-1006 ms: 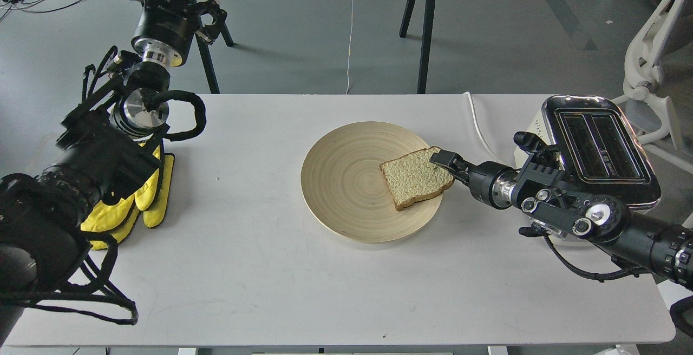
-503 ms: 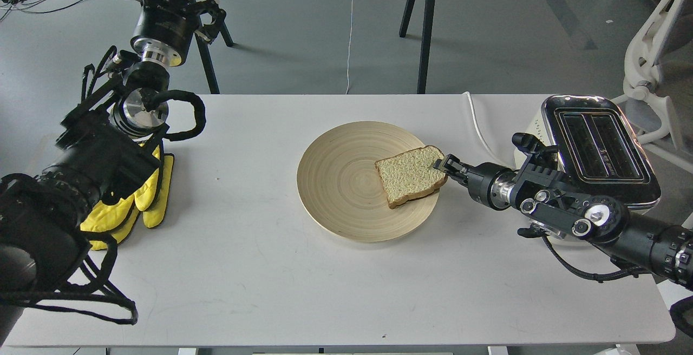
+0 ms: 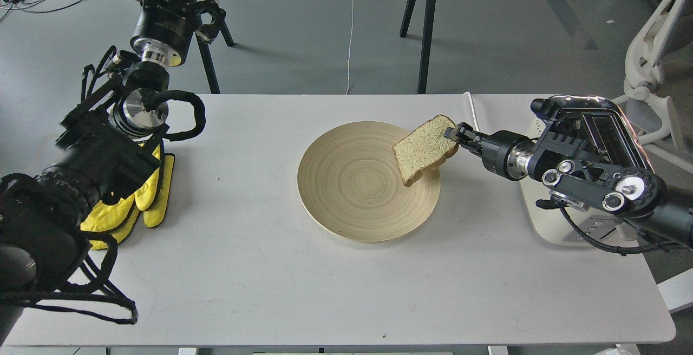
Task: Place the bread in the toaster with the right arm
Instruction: 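Lift the bread slice up and over above the toaster with the right gripper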
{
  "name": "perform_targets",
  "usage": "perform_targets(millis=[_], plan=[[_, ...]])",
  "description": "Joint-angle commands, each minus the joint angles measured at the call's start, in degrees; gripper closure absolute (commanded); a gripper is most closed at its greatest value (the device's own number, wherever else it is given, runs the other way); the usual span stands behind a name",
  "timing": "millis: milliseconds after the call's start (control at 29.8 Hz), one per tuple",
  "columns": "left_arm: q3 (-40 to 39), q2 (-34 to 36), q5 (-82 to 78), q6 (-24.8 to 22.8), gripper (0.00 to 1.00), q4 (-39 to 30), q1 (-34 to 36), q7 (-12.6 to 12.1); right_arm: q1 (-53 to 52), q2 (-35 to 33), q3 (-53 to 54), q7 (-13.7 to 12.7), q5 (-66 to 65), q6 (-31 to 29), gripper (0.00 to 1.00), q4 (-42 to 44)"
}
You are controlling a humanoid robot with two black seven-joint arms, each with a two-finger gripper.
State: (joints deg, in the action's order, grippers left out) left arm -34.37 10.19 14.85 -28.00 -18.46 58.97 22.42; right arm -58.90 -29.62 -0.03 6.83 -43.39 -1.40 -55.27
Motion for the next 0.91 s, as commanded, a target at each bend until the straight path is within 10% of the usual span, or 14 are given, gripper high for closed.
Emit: perform_targets(millis=[0, 369, 872], plan=[[0.0, 0.0, 0.0, 0.0, 0.0, 0.0, 0.0, -0.01, -5.69, -7.36, 0.12, -0.41, -0.12, 0.0, 1.0, -4.66], [0.0, -0.09, 0.0, 0.0, 0.0, 0.0, 0.0, 0.08, -17.38, -31.53, 0.21, -4.72, -3.53, -0.44, 1.0, -24.7], [0.0, 0.0, 0.0, 0.0, 0.0, 0.0, 0.0, 0.08, -10.81, -45.61, -1.55, -6.47, -24.2, -0.71, 1.0, -30.87]])
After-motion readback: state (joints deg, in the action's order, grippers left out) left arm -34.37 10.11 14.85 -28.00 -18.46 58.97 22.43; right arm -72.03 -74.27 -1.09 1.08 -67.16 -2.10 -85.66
